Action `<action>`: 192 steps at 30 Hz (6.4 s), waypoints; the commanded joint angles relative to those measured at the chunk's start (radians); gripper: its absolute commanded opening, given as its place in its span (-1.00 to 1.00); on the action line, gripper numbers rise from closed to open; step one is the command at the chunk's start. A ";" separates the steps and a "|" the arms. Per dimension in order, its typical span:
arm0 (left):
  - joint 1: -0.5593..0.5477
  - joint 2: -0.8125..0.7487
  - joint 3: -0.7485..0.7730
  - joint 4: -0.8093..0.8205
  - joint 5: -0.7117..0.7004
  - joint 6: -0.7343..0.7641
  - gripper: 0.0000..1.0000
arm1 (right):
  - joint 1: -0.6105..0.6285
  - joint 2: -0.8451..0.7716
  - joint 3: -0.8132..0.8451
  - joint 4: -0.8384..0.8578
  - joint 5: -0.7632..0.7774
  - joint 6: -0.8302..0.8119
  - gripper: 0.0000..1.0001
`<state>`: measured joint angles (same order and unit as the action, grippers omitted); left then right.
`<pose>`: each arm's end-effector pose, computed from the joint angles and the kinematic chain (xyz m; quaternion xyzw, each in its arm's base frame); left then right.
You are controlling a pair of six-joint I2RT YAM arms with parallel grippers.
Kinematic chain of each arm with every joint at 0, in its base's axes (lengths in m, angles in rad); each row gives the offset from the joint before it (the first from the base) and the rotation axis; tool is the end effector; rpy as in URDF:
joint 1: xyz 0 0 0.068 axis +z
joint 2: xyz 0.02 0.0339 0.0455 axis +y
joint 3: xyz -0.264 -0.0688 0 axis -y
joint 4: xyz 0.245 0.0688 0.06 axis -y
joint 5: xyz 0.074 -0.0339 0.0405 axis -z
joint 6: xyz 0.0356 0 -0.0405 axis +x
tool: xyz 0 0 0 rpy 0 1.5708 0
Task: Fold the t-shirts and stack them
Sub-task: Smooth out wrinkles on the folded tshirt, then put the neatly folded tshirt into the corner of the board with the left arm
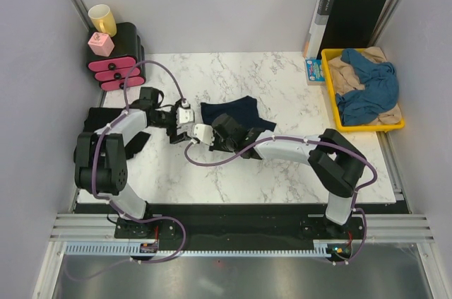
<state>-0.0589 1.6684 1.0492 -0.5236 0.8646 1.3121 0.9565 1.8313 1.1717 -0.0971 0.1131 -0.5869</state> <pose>0.3182 -0.0459 0.1946 0.6306 0.6305 -0.2186 0.3963 0.2326 0.3228 0.1908 -0.6233 0.6727 0.0216 0.3981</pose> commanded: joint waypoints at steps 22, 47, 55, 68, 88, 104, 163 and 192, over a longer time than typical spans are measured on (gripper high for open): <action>-0.053 0.063 0.150 0.156 0.096 -0.541 0.93 | -0.030 -0.027 0.079 -0.016 -0.026 -0.008 -1.00; -0.025 0.476 0.545 -0.346 0.307 -1.358 0.85 | -0.047 -0.030 0.074 0.022 0.002 -0.056 -1.00; 0.001 0.406 0.479 -0.394 0.220 -1.320 0.84 | -0.065 -0.011 0.088 0.048 0.007 -0.082 -1.00; -0.012 0.473 0.417 -0.202 0.113 -1.487 0.99 | -0.067 0.008 0.131 0.054 0.005 -0.093 -1.00; -0.012 0.406 0.368 0.100 0.209 -1.763 0.99 | -0.062 0.019 0.109 0.050 -0.029 -0.064 -1.00; -0.042 0.438 0.304 0.200 0.194 -1.847 0.99 | -0.058 0.051 0.152 0.048 -0.026 -0.067 -1.00; -0.070 0.525 0.396 0.258 0.116 -1.910 0.97 | -0.025 0.126 0.243 0.048 -0.046 -0.071 -1.00; -0.055 0.415 0.376 0.125 0.067 -1.763 -0.97 | -0.139 -0.078 0.175 -0.016 0.181 0.013 0.86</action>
<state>-0.1295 2.1834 1.4220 -0.3058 0.9577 -0.5568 0.8970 1.8694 1.3483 -0.1104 0.1303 -0.6407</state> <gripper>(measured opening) 0.092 0.932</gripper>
